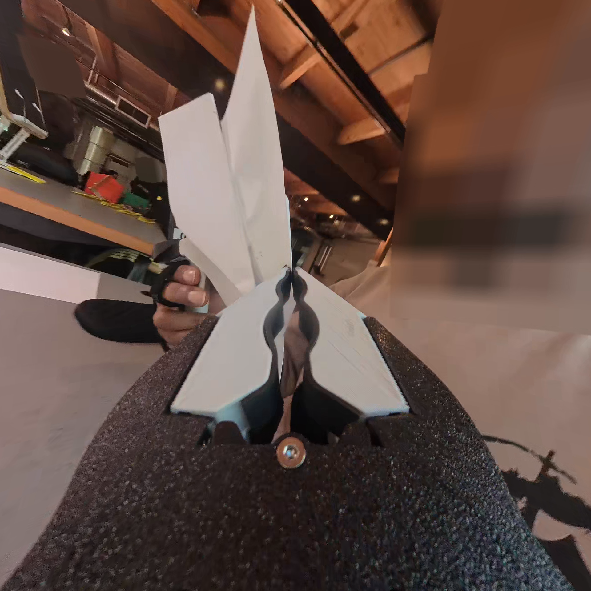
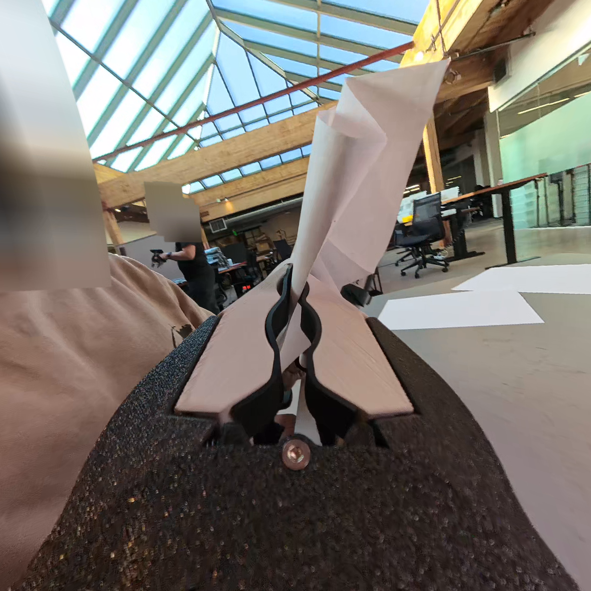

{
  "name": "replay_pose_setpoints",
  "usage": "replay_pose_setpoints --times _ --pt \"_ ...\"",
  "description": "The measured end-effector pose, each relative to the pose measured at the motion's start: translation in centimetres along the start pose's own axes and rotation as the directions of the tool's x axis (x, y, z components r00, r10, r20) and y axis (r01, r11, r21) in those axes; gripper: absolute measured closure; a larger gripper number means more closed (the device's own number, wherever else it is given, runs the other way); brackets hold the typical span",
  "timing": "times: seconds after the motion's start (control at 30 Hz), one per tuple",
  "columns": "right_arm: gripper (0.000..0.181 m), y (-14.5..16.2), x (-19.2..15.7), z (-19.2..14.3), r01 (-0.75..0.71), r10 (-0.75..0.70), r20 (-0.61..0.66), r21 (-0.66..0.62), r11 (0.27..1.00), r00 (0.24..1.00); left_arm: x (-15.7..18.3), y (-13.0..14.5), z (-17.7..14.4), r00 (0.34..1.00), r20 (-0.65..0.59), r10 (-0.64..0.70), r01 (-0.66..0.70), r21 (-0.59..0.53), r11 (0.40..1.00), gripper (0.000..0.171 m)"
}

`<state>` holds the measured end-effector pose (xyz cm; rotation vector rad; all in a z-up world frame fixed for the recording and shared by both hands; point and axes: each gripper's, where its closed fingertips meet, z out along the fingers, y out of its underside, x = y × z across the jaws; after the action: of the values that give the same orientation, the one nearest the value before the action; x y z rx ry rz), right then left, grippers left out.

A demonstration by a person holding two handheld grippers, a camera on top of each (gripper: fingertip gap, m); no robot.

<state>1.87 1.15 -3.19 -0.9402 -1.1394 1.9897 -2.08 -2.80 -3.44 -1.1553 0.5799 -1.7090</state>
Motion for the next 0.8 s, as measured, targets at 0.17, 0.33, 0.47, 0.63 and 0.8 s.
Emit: replay_pose_setpoints --times 0.17,0.33,0.47,0.63,0.8 --pt "0.181 -0.5 -0.3 -0.3 -0.014 0.013 0.035 0.024 1.0 0.999 -2.2 -0.9 -0.4 0.982 0.02 -0.19 0.185 0.14 0.973 0.171" --pt "0.181 -0.1 0.3 -0.7 0.1 -0.102 -0.047 -0.032 0.994 0.994 -0.9 0.0 -0.3 0.971 0.173 0.165 -0.166 -0.007 0.986 0.146" --pt "0.181 0.2 -1.4 -0.6 0.261 -0.261 0.021 -0.092 0.961 0.965 1.6 -3.3 -2.6 0.968 0.152 0.199 -0.216 0.109 0.97 0.135" --pt "0.181 0.3 -5.2 0.1 0.293 -0.264 0.268 -0.077 0.953 0.927 -1.5 -0.4 -1.4 0.986 0.165 0.025 -0.004 -0.128 0.992 0.111" --pt "0.181 0.9 -6.5 0.3 0.27 -0.207 0.405 -0.105 0.957 0.891 1.0 2.6 3.6 0.958 -0.157 -0.239 0.205 -0.205 0.957 0.106"
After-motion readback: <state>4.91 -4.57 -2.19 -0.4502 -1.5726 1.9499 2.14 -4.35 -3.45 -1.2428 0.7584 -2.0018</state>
